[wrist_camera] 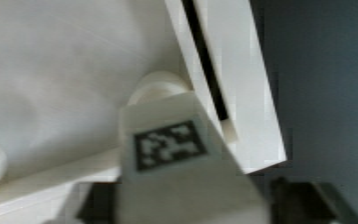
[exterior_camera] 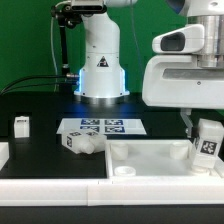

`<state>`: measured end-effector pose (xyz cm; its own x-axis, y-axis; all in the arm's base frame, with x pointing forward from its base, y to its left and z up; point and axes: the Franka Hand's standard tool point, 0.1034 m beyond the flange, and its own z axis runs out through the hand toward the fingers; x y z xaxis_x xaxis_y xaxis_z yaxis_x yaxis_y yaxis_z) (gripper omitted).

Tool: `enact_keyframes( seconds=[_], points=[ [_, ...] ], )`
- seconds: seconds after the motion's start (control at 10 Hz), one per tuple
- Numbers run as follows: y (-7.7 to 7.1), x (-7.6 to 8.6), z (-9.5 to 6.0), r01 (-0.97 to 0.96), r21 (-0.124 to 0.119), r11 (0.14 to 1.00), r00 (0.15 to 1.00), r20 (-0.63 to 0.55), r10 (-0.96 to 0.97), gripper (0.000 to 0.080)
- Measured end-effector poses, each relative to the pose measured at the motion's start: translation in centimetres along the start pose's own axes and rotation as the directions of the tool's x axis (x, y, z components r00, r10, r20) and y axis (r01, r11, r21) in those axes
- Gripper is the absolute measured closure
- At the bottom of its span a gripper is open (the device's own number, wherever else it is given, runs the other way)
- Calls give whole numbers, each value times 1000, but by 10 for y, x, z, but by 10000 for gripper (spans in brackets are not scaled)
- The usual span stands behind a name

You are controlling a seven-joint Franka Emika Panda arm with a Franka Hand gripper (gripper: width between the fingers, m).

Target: Assemble one leg

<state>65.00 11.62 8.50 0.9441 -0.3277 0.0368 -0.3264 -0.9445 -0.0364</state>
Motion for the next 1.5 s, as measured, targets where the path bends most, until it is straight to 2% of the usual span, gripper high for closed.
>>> enact_keyframes(
  seconds=[0.1,0.3,0.4,0.6,0.8,0.9,1.2,1.3,1.4,1.5],
  points=[
    [2,0,0,0,-3,1000,1000,0,0,507],
    [5,2,1,-34,1,999,999,-18,34,507],
    [10,0,1,-86,11,996,995,-51,86,508],
    [9,-5,2,-342,43,939,936,-76,344,508],
    [13,-1,2,-562,84,823,821,-58,567,508],
    [14,-2,3,-636,88,767,766,-47,641,508],
    [11,-4,4,-861,96,500,501,-13,865,507],
    [10,-5,4,-888,95,451,452,-9,892,507],
    [9,-6,4,-935,94,342,344,1,939,507],
    [10,-6,4,-946,93,311,313,5,950,507]
  ],
)
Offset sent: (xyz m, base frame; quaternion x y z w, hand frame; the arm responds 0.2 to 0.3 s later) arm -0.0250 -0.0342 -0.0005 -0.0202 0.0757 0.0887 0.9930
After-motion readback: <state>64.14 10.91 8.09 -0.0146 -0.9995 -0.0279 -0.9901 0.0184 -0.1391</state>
